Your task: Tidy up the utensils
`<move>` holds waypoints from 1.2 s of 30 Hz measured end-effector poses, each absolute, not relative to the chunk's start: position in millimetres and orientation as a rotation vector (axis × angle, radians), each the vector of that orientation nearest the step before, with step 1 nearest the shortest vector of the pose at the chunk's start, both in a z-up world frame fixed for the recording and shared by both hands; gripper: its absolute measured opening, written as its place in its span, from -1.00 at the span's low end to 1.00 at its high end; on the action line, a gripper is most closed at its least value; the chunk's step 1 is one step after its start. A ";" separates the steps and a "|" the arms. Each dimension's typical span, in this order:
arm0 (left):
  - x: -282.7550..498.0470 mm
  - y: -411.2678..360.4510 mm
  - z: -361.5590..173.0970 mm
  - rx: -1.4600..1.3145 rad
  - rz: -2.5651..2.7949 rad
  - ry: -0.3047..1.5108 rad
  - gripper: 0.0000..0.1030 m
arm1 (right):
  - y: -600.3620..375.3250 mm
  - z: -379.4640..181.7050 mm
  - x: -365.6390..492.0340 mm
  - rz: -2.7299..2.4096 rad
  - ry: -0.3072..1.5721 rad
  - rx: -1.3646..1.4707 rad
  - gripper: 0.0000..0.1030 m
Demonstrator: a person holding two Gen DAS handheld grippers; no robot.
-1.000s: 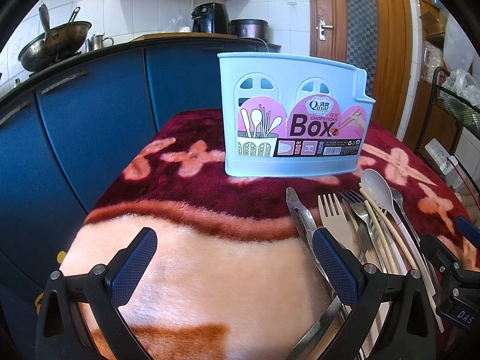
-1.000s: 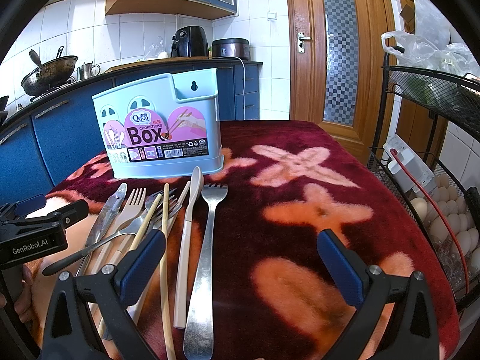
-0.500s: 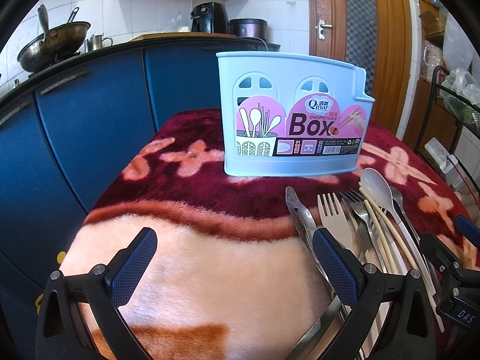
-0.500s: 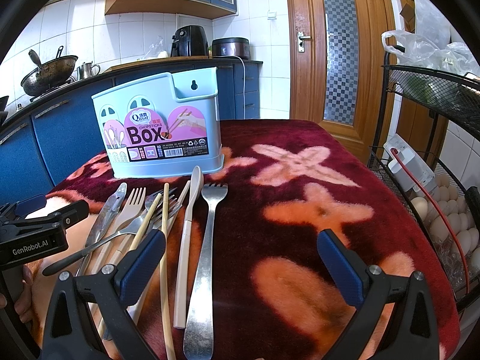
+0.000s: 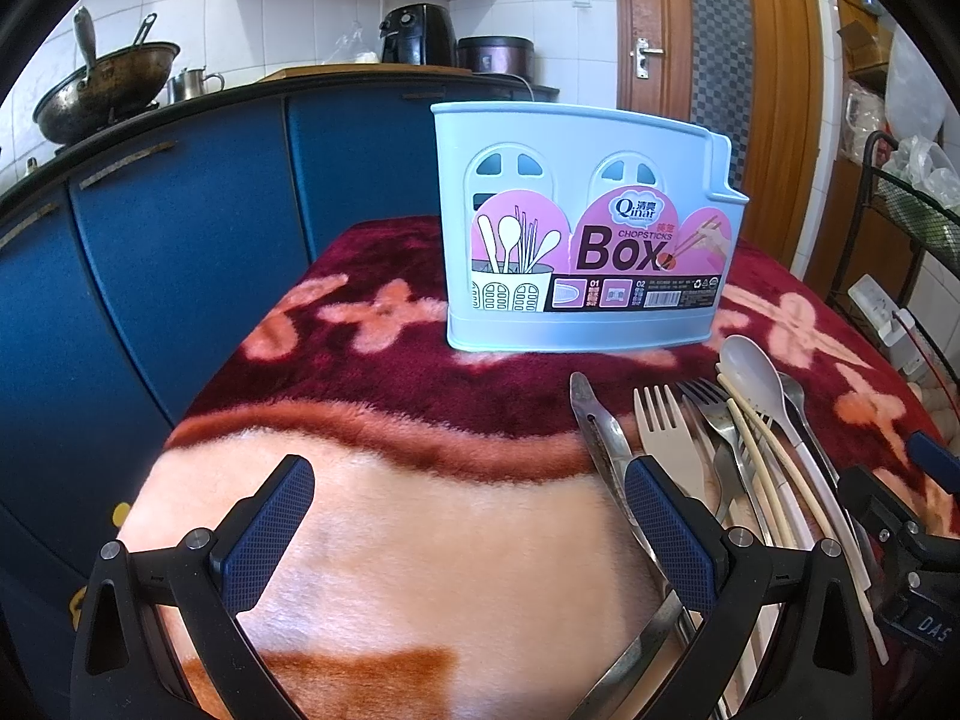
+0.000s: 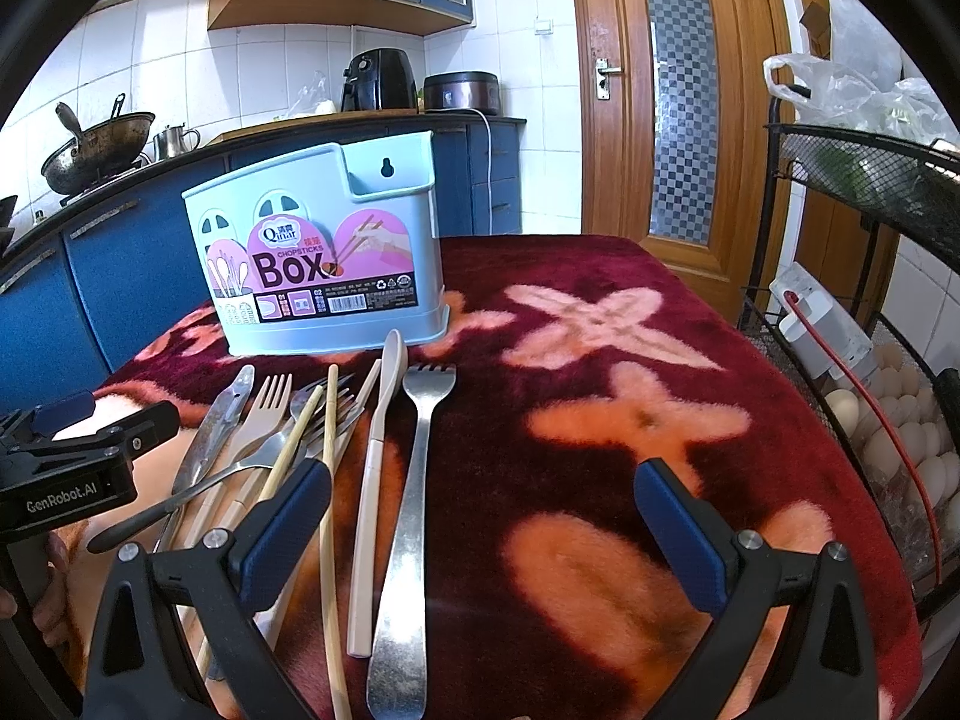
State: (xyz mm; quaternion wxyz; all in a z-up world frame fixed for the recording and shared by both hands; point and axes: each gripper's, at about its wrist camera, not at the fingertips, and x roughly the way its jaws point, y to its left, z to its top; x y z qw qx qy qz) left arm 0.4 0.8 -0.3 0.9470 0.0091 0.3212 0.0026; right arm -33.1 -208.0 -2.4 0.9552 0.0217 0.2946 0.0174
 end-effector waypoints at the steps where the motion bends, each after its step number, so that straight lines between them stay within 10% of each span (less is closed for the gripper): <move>1: 0.1 0.0 -0.5 0.022 0.005 0.654 1.00 | -208.3 -2.4 -32.5 0.044 0.610 0.049 1.00; 21: 22.5 -11.3 7.2 0.018 -0.143 0.812 0.97 | -231.1 10.1 10.4 0.136 0.866 0.071 0.69; 36: 40.4 -20.5 -9.0 0.041 -0.200 0.957 0.36 | -214.8 3.2 36.6 0.229 1.012 0.008 0.07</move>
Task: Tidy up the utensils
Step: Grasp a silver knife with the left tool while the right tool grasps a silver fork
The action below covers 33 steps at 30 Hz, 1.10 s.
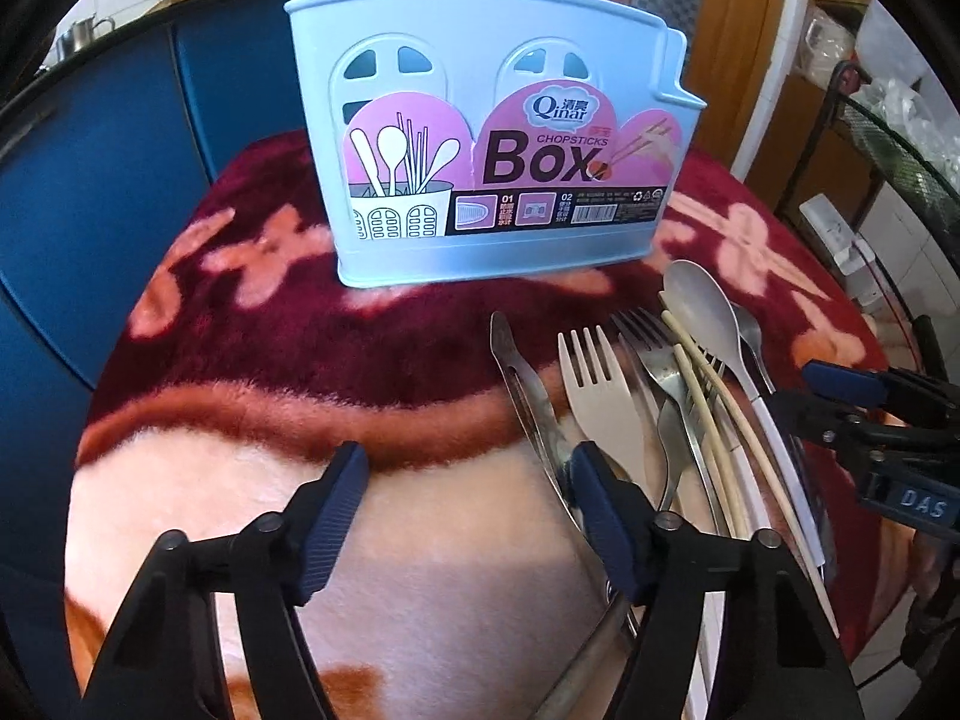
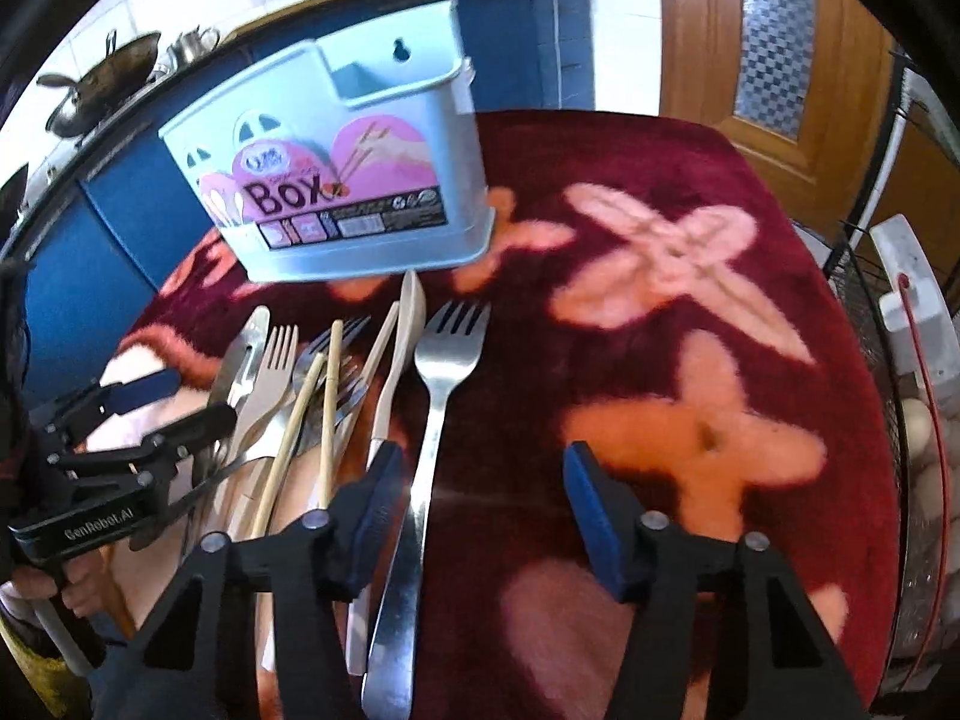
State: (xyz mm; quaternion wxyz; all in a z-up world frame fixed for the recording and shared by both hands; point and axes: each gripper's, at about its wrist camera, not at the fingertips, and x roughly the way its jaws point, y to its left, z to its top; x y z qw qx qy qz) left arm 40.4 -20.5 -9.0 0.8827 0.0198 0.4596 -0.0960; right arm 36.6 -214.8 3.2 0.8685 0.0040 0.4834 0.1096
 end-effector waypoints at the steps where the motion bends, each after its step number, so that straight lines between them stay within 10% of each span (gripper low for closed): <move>1: 41.5 -21.4 -9.1 0.039 -0.208 0.960 0.31 | -213.9 2.7 38.3 0.230 1.014 0.002 0.01; 10: 53.6 -31.1 -11.3 0.062 -0.227 0.985 0.16 | -208.9 0.9 59.7 0.314 1.062 0.031 -0.61; 19: 62.7 -39.0 -12.4 0.098 -0.237 1.004 0.12 | -216.0 -1.4 74.6 0.352 1.075 0.096 -0.57; 26: 63.0 -36.9 -6.2 0.006 -0.294 0.993 -0.80 | -231.5 -2.0 75.9 0.386 1.059 0.197 -0.76; 33: 55.7 -31.7 -3.7 -0.064 -0.328 0.971 -0.84 | -241.0 4.2 64.4 0.381 1.027 0.231 -0.84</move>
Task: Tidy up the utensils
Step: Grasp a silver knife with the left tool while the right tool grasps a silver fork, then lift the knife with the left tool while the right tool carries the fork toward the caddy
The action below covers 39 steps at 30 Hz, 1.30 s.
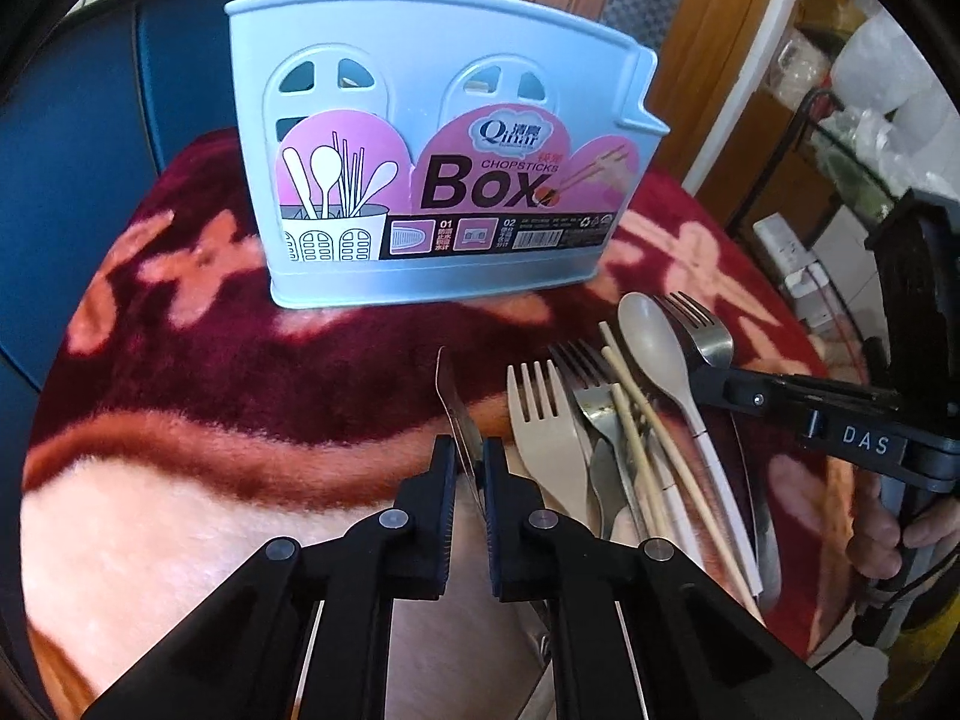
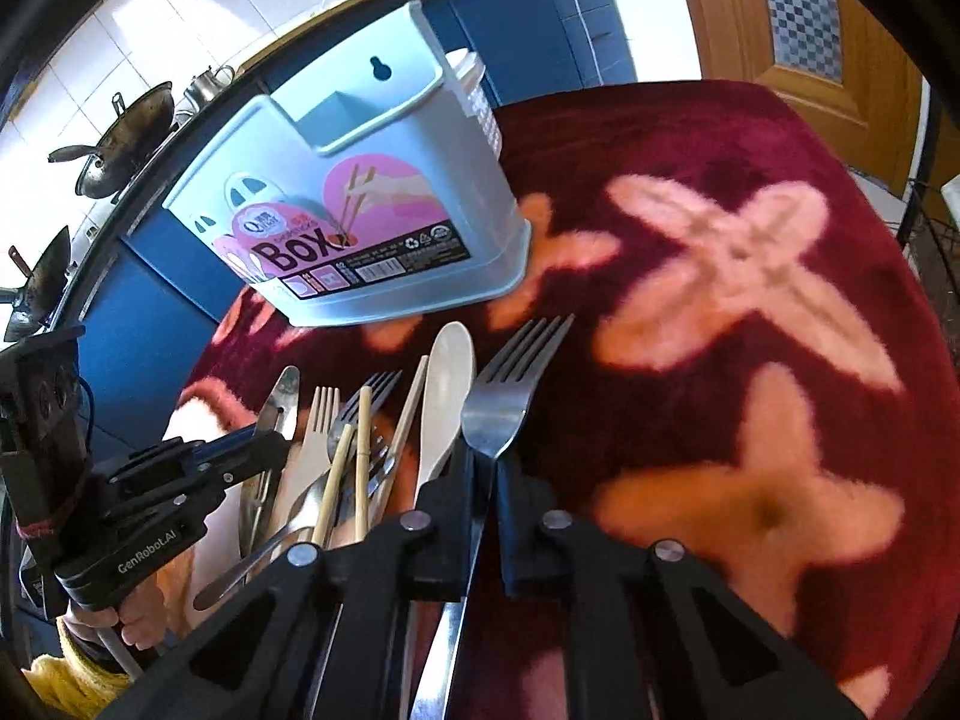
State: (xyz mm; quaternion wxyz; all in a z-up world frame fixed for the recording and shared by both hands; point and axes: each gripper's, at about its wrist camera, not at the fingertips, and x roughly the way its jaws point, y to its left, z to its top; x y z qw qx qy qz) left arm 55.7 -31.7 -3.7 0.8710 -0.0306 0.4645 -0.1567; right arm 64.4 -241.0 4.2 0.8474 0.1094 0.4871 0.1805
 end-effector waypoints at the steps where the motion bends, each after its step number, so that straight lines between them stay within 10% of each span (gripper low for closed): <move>1: 54.1 -31.3 -2.2 -0.070 -0.331 0.964 -0.84 | -240.4 6.5 61.5 0.375 1.016 0.223 -0.84; 39: 16.7 3.4 107.5 -0.108 -0.292 0.574 -0.96 | -221.7 123.0 2.4 0.252 0.521 0.077 -0.94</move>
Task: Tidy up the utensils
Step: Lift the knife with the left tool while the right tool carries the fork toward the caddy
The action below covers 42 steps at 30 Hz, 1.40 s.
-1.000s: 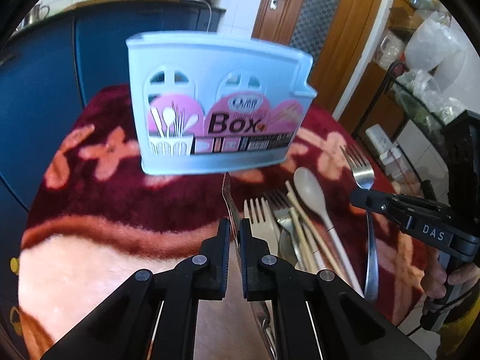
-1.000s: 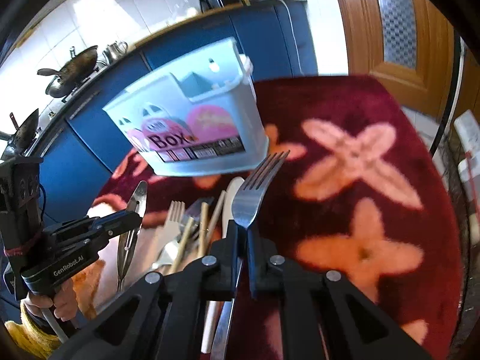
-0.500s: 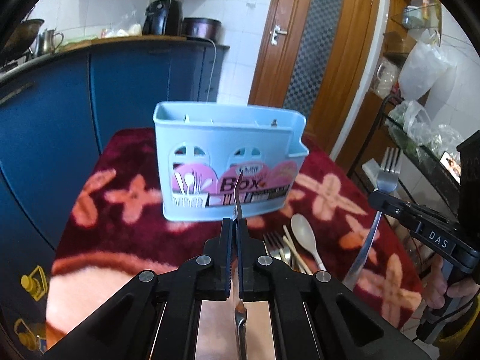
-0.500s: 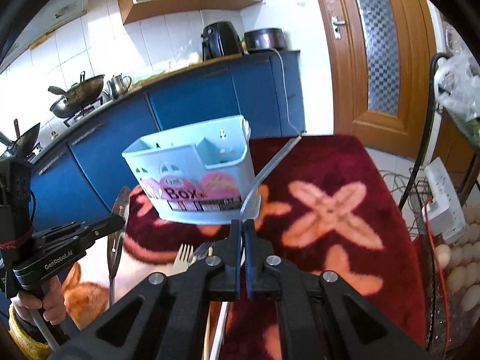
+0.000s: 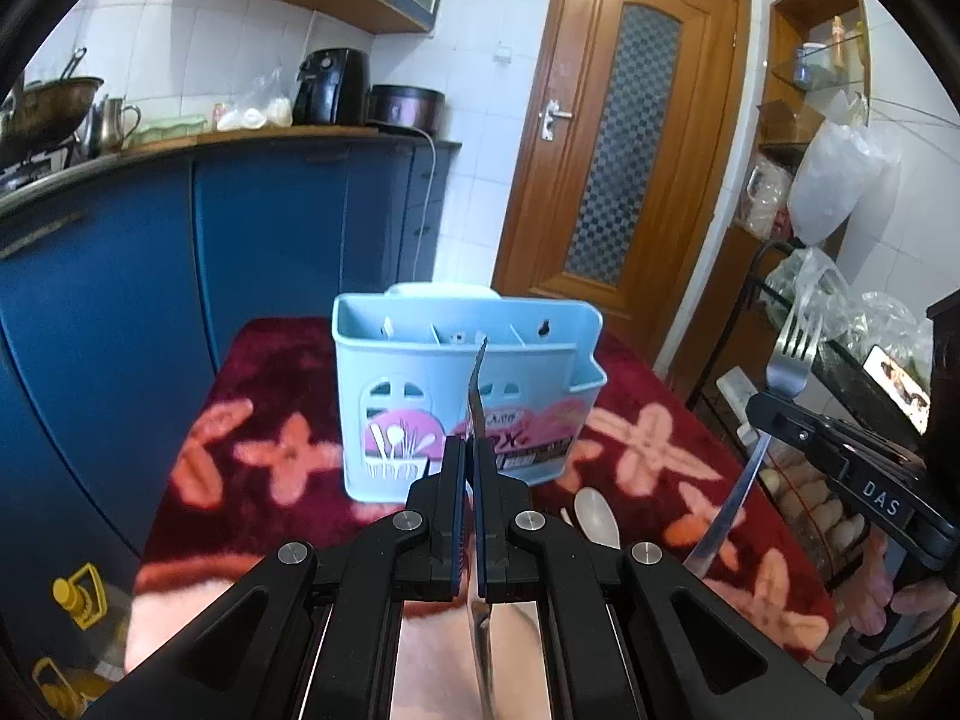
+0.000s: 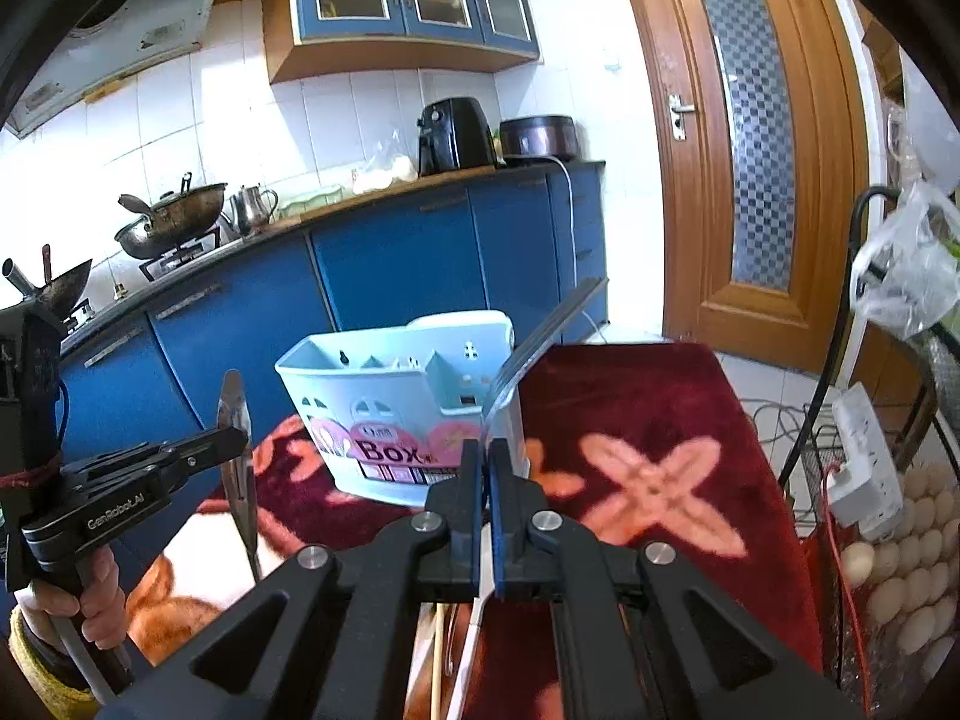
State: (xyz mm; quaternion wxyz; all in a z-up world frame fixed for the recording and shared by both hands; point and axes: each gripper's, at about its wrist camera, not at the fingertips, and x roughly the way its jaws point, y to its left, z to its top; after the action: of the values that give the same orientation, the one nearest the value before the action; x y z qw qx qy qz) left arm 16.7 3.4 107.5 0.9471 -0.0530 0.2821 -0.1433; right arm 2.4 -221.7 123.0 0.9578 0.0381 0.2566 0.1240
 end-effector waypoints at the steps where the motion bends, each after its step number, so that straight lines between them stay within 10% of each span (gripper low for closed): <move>1: 17.5 4.1 110.6 -0.107 -0.288 0.566 -0.96 | -221.0 124.9 2.2 0.250 0.514 0.075 -0.94; 42: 108.3 17.4 232.7 -0.007 -0.115 0.263 -0.96 | -201.2 189.0 105.6 0.202 0.365 0.026 -0.93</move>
State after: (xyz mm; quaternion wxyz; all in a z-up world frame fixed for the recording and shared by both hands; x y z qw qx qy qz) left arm 108.3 17.4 232.7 0.9897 -0.0034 0.1308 -0.0575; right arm 105.6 -201.2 189.0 0.9782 0.0131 0.1813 0.1002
